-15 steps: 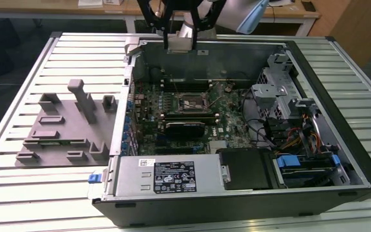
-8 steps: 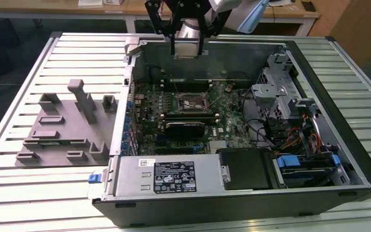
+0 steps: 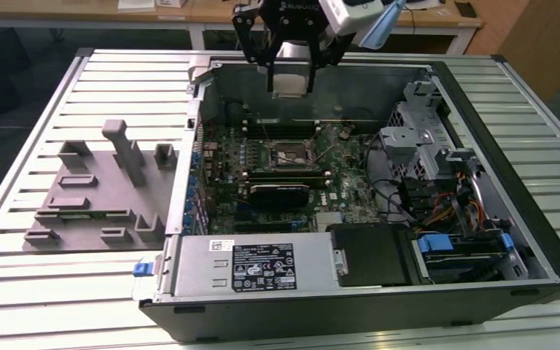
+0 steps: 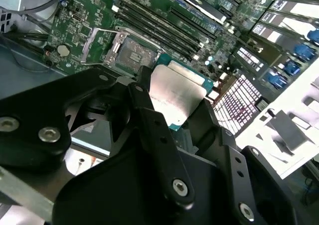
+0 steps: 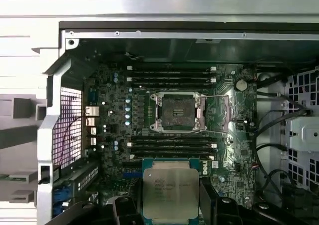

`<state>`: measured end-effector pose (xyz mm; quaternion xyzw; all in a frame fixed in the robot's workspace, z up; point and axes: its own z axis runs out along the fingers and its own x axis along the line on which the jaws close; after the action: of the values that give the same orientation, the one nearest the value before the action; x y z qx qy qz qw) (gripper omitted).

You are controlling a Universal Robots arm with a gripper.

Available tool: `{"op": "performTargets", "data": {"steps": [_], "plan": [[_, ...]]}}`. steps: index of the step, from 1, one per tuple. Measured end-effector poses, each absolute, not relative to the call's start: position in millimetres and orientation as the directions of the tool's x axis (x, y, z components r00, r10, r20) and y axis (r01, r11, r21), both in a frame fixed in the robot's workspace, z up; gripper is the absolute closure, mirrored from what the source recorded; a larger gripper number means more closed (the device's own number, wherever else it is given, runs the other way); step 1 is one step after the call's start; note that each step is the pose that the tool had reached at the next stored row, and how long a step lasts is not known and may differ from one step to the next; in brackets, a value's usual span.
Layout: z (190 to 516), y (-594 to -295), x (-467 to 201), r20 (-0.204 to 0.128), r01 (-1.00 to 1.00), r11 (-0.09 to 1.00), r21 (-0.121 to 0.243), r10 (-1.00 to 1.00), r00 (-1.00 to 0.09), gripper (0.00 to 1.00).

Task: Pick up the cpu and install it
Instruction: 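Pick up the cpu and move it towards the insertion slot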

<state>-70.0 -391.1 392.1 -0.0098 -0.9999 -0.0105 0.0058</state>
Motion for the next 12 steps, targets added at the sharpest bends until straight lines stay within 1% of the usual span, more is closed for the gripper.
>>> {"op": "performTargets", "data": {"steps": [12], "plan": [[370, -391, -66, 0.013, 0.02, 1.0, 0.021, 0.02, -1.0, 0.45]]}}
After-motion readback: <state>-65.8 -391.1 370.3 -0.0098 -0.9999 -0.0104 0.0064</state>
